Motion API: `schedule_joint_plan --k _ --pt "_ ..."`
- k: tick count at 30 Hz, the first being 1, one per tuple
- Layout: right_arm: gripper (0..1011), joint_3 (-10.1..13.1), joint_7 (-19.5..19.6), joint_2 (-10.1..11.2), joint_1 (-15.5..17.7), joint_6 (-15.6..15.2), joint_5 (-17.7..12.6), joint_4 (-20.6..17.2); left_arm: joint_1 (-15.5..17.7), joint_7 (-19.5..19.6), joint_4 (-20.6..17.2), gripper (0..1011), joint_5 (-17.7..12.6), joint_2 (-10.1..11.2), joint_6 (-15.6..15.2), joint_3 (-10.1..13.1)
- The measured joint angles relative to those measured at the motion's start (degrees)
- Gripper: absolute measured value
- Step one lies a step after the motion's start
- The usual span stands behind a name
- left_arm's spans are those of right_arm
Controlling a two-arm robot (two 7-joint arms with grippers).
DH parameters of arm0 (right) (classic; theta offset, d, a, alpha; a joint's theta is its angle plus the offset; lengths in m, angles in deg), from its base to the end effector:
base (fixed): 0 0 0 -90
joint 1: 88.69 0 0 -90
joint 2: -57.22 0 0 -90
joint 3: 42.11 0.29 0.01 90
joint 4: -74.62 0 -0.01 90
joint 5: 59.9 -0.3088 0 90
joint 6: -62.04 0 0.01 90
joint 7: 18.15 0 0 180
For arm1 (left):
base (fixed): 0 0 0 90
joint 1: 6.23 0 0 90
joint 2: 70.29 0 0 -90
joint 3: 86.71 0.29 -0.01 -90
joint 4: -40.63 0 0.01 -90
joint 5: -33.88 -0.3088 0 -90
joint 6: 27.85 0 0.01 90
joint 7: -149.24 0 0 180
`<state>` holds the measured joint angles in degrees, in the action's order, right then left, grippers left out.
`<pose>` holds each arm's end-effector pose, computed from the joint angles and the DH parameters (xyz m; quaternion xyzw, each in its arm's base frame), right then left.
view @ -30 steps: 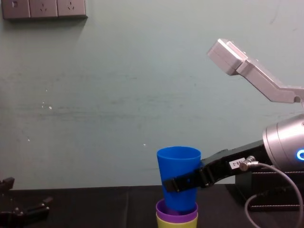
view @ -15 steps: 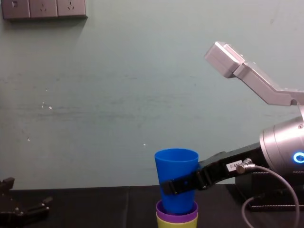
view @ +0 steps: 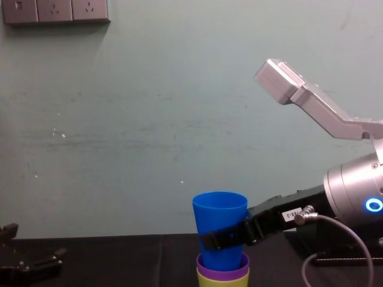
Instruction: Stack the three plastic cups sequentially using one hand.
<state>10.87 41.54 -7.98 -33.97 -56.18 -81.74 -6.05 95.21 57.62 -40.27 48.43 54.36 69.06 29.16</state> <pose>0.4421 0.0276 -0.1828 -0.2242 0.0300 -0.3061 0.9247 0.3581 0.0827 -0.3022 0.1415 -0.1325 0.5799 0.7913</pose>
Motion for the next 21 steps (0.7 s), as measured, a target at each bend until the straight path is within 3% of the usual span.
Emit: schedule_joint_plan --k 21 --pt "708 0.4 0.2 -0.8 0.9 1.5 1.2 1.5 0.0 0.0 0.0 1000 0.0 0.0 0.0 0.0"
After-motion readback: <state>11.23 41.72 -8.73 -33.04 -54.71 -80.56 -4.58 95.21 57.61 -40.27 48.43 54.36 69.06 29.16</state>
